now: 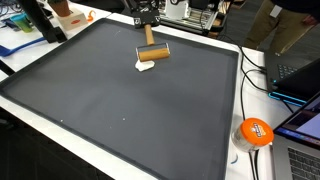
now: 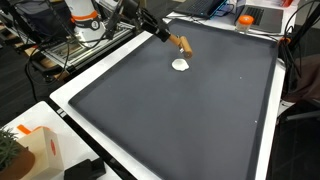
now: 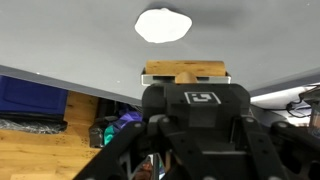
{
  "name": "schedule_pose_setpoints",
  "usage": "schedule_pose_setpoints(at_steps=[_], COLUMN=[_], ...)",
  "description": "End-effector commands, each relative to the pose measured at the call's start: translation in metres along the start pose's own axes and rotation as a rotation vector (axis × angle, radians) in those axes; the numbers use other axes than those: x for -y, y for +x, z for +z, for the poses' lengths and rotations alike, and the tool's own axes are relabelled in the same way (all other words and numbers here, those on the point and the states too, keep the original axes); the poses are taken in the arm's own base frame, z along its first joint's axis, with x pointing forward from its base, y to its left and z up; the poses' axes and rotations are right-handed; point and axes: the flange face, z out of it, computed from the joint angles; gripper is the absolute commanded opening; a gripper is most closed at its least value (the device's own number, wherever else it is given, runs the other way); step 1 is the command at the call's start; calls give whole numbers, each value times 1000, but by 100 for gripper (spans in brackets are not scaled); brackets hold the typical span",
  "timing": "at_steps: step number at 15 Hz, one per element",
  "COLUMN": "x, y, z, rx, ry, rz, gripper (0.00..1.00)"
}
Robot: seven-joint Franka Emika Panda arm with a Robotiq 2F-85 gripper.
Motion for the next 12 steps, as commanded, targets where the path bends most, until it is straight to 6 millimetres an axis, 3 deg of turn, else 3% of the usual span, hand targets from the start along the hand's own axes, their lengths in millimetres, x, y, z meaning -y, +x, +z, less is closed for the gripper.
schedule_pose_setpoints(at_steps=[1, 12], x=[-8, -13], y=[-13, -38], z=[0, 15], rx=[-67, -121], ry=[26, 93], rz=[19, 65], gripper=[22, 22])
